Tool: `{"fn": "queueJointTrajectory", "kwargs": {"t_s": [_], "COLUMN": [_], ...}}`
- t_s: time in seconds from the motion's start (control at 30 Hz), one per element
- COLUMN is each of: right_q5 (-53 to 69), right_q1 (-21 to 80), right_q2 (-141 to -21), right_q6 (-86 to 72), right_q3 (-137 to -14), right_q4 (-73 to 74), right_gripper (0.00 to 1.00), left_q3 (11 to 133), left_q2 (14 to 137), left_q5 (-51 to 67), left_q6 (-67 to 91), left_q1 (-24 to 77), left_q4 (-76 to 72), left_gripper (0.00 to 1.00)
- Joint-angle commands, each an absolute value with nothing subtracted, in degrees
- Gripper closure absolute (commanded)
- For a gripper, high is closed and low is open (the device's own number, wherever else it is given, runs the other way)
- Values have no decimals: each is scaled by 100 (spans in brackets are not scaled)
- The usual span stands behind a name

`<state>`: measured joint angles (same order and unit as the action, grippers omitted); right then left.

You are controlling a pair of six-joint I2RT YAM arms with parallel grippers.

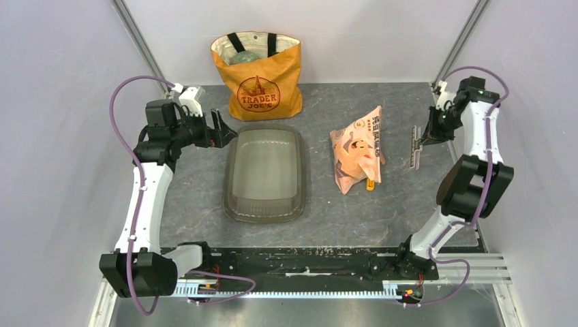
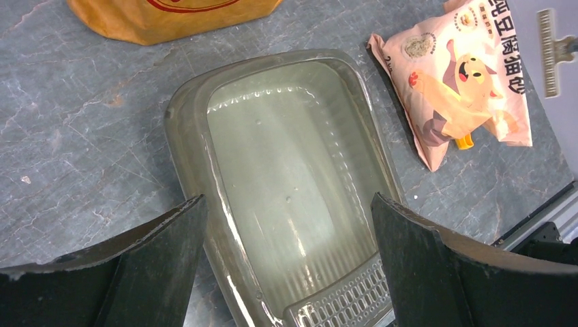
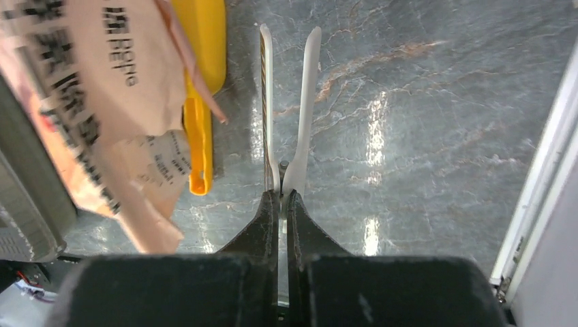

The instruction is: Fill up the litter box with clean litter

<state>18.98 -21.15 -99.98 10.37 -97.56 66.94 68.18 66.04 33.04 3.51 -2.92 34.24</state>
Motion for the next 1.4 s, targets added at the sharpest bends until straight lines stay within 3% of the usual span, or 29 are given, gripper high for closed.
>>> {"fn": "queueJointTrajectory", "kwargs": {"t_s": [0.0,0.23,0.4,0.57,0.7,0.77,0.93,1.07,1.37], "right_q5": [1822,1533,1190,1218,1373,1543,2294,2998,4223], "right_q1": [-2057,-2040,-2031,-2030,-2031,-2030,-2048,-2050,-2017], "right_q2": [-10575,-11109,-11298,-11609,-11774,-11744,-11285,-11130,-11628], "right_q6": [1176,1432,1667,1714,1654,1645,1830,1855,1197], "right_q3": [-9723,-9429,-9202,-9310,-9503,-9607,-10035,-10260,-9647], "right_q4": [6312,5929,5658,5739,5967,6149,6623,6641,5963], "right_gripper": [100,100,92,74,53,34,13,13,38], "left_q3": [7049,7018,6988,6962,6952,6970,7102,7313,7756], "left_q2": [6608,6595,6601,6577,6496,6442,6308,6311,6555], "left_q5": [3302,3313,3305,3278,3270,3278,3379,3661,3909], "left_q6": [53,17,16,32,17,17,-196,-368,-397], "left_q1": [-230,-209,-194,-190,-191,-197,-201,-190,-198], "left_q4": [3440,3472,3466,3470,3539,3597,3768,4011,4129], "left_gripper": [5,5,5,5,5,5,4,3,3]}}
